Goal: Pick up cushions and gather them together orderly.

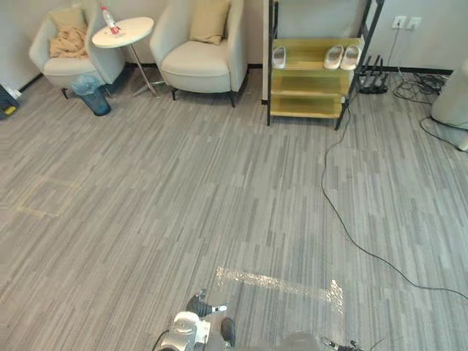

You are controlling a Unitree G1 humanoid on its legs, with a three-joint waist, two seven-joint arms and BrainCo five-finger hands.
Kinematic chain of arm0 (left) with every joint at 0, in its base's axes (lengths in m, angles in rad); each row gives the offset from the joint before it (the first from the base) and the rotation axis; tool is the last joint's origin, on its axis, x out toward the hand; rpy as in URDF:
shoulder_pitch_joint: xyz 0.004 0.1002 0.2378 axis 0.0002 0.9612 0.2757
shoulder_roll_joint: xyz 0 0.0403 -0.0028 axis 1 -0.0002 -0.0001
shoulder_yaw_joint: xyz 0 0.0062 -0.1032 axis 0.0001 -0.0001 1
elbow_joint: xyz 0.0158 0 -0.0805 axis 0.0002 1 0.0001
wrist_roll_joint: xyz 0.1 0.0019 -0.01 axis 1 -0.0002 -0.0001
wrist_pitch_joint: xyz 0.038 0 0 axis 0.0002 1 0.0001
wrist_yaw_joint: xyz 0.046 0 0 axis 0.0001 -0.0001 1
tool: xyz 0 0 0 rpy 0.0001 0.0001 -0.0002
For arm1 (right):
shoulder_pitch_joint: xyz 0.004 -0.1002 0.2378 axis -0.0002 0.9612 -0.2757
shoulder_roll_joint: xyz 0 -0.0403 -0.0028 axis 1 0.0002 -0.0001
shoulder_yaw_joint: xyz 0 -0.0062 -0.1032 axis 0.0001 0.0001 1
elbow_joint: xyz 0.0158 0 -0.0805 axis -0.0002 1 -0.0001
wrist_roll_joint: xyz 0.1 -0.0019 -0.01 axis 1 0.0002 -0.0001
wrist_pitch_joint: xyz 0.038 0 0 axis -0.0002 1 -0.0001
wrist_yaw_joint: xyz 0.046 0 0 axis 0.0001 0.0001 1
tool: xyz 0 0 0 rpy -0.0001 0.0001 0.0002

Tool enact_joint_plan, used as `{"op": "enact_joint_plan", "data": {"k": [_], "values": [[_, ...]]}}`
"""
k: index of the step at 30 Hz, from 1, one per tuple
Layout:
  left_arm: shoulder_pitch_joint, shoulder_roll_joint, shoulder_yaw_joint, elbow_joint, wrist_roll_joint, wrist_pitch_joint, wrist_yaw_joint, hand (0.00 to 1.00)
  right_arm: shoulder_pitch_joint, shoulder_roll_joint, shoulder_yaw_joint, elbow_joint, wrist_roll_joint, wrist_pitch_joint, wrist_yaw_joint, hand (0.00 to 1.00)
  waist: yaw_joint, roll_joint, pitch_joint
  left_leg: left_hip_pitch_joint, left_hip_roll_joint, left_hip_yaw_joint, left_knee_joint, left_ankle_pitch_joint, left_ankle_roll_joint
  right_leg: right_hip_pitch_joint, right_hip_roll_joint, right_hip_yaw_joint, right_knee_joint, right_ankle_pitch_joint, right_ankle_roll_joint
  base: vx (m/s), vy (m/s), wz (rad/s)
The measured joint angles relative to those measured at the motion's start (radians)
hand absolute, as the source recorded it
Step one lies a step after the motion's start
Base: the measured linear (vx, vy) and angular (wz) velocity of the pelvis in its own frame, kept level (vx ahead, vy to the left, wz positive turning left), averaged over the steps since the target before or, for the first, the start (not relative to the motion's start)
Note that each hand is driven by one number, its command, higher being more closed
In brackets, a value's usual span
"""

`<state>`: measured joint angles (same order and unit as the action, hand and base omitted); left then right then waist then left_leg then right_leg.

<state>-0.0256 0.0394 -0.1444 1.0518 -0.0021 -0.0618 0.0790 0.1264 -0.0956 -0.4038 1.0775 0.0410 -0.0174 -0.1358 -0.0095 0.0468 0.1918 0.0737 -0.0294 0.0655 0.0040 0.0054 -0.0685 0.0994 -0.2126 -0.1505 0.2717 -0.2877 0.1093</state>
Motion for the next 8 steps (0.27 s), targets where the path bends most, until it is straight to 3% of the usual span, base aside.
{"op": "enact_joint_plan", "data": {"k": [8], "values": [[0.012,0.001,0.000,0.005,0.000,0.000,0.000,0.00,0.003,0.006,-0.021,0.005,0.000,0.000,-0.001,0.00,0.002,0.009,-0.011,0.018,0.024,-0.015,-0.039,0.013,-0.006,0.006,0.035,-0.001,-0.013,0.003,-0.009,0.00,-0.037,0.01]]}}
